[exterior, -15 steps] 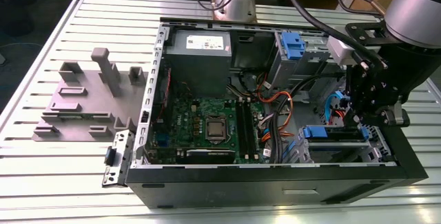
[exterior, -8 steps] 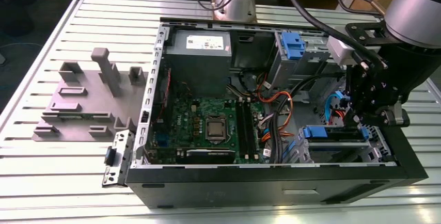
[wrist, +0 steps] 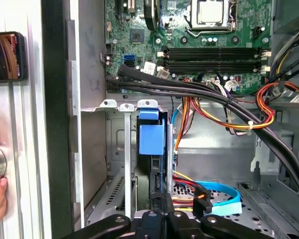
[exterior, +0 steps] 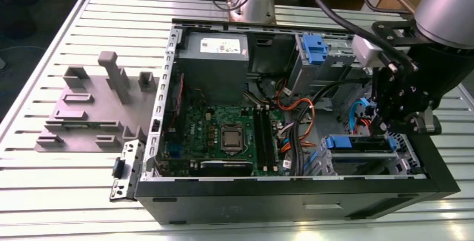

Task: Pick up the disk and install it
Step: 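Insert the second disk wire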

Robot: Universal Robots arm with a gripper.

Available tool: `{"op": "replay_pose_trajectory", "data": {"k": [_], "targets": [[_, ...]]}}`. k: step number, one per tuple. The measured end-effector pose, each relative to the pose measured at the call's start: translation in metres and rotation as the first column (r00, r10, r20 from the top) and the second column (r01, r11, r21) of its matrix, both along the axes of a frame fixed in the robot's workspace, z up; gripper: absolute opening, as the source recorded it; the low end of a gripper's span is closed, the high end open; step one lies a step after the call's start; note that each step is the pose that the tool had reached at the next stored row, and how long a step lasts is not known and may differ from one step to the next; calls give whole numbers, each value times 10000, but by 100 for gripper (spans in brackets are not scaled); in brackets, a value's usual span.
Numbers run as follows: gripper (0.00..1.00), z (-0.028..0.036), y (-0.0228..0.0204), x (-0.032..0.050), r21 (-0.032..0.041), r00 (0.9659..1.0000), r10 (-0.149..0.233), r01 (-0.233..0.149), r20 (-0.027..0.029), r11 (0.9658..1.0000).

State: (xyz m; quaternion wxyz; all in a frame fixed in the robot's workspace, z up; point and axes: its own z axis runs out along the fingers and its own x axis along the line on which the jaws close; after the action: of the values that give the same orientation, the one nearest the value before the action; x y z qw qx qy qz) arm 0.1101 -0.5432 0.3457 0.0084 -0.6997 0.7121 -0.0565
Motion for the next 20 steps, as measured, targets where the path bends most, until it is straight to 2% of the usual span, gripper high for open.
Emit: {"op": "replay_pose_trajectory", "data": {"k": [4,6,8,9,20], "targets": [[11,116,0,1,0,10000,1,-1,-93,10000],[11,161,0,1,2,9999,1,-1,-173,10000],[11,181,0,1,3,9997,1,-1,-257,10000],[11,181,0,0,4,9996,0,0,-276,10000],[11,182,0,1,1,9996,0,0,-278,10000]]}}
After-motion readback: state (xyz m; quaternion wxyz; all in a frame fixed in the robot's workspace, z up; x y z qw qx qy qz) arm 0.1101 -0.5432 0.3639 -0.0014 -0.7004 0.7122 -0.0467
